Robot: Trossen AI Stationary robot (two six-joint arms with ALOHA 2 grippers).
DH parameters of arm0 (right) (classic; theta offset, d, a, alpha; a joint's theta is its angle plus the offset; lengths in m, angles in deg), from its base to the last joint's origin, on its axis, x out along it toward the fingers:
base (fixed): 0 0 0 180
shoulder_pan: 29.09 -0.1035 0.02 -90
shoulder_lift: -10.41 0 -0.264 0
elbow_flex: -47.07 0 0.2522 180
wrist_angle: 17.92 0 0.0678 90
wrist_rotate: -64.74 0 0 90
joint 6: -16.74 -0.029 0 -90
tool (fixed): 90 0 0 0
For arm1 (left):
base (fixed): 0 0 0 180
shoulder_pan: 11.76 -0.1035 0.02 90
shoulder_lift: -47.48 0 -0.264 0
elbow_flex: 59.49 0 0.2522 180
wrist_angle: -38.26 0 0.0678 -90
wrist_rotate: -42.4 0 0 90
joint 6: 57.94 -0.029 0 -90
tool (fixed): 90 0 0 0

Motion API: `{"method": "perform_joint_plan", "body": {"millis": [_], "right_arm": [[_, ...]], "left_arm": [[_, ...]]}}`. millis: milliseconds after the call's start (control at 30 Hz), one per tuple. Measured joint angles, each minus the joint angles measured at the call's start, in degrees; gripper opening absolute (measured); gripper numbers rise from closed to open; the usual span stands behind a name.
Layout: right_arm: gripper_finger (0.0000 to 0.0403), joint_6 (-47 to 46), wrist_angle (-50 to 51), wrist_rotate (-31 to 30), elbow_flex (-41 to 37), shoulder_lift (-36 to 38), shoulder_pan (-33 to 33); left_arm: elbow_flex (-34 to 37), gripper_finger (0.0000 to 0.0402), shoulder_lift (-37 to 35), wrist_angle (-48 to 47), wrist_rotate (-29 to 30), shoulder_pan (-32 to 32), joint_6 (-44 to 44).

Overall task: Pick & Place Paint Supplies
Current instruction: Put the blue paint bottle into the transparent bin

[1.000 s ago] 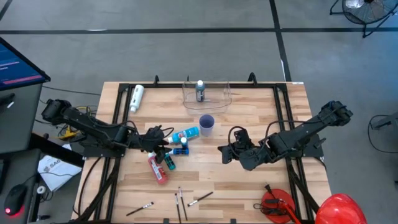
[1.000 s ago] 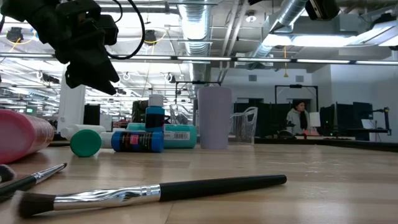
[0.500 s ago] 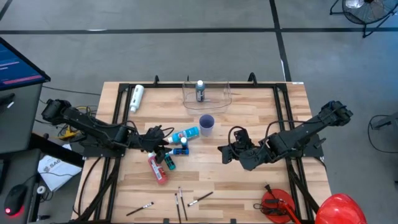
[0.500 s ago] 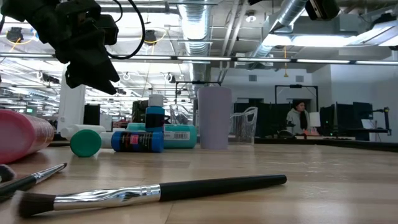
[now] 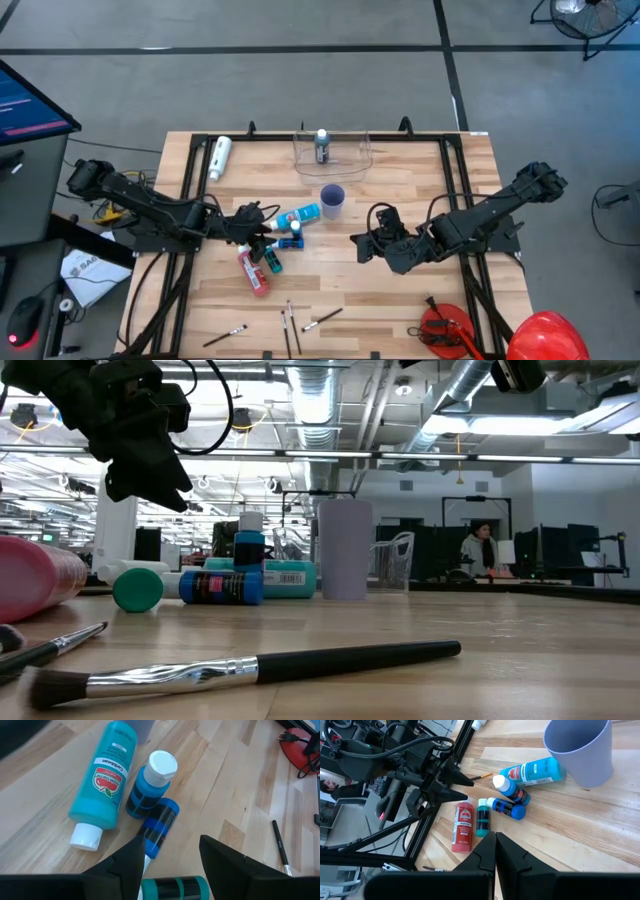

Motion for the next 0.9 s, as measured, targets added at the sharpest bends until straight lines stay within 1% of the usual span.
{"method": "perform_joint_plan", "body": {"millis": [133,267,367,667,900], "right_arm": [[0.0001,-0.1,0.0,-0.1,0.0,0.0,0.0],[0.0017,-0.1,0.1,-0.3,0.0,0.0,0.2],[0.0043,-0.5,0.2,-0.4,0.0,0.0,0.4],[0.0136,-0.3,0.4,-0.2,0.0,0.0,0.7],[0.0180,0.0,0.4,0.0,0.0,0.0,0.7]], "left_arm": [[0.0,0.0181,0.0,0.0,0.0,0.0,0.0],[0.0,0.0181,0.0,0.0,0.0,0.0,0.0],[0.0,0.0181,0.0,0.0,0.0,0.0,0.0],[0.0,0.0181,0.0,0.0,0.0,0.0,0.0],[0.0,0.0181,0.0,0.0,0.0,0.0,-1.2]]}}
